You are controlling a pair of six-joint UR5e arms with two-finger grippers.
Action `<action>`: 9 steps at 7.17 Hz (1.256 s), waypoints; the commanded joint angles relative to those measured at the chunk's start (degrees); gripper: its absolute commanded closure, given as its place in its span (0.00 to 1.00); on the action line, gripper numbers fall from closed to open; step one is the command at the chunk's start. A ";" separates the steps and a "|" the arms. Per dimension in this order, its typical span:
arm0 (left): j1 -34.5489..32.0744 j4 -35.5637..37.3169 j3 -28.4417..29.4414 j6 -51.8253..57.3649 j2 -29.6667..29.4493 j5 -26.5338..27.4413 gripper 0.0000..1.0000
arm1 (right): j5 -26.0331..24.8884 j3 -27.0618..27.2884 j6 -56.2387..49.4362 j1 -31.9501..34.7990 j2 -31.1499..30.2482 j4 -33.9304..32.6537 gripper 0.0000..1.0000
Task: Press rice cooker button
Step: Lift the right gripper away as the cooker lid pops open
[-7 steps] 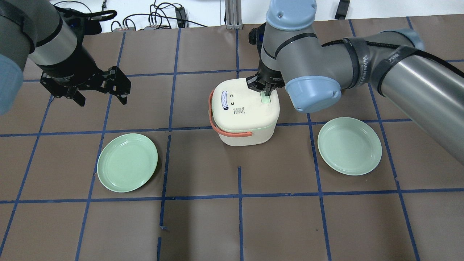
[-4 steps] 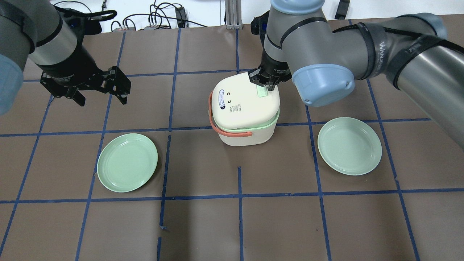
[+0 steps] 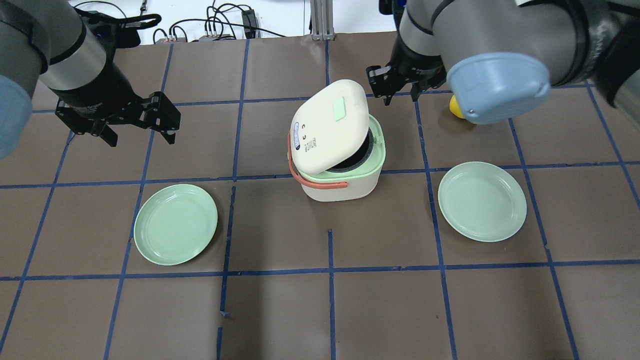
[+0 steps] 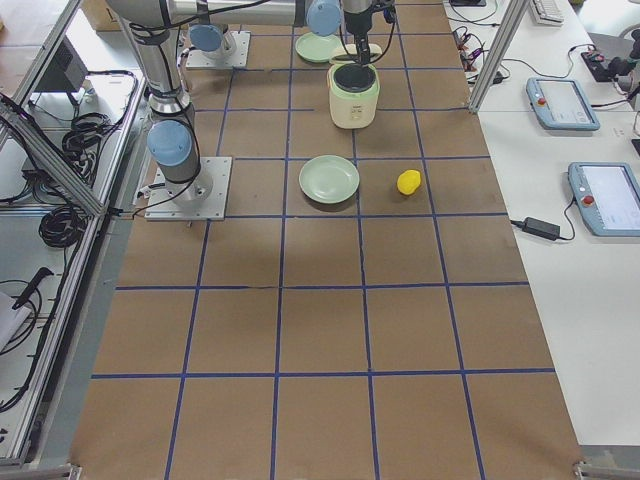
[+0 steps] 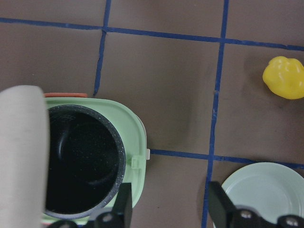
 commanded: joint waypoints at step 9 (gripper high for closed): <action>0.00 0.02 0.00 0.00 0.00 0.00 0.00 | 0.80 -3.06 -2.77 -11.01 -2.31 9.07 0.00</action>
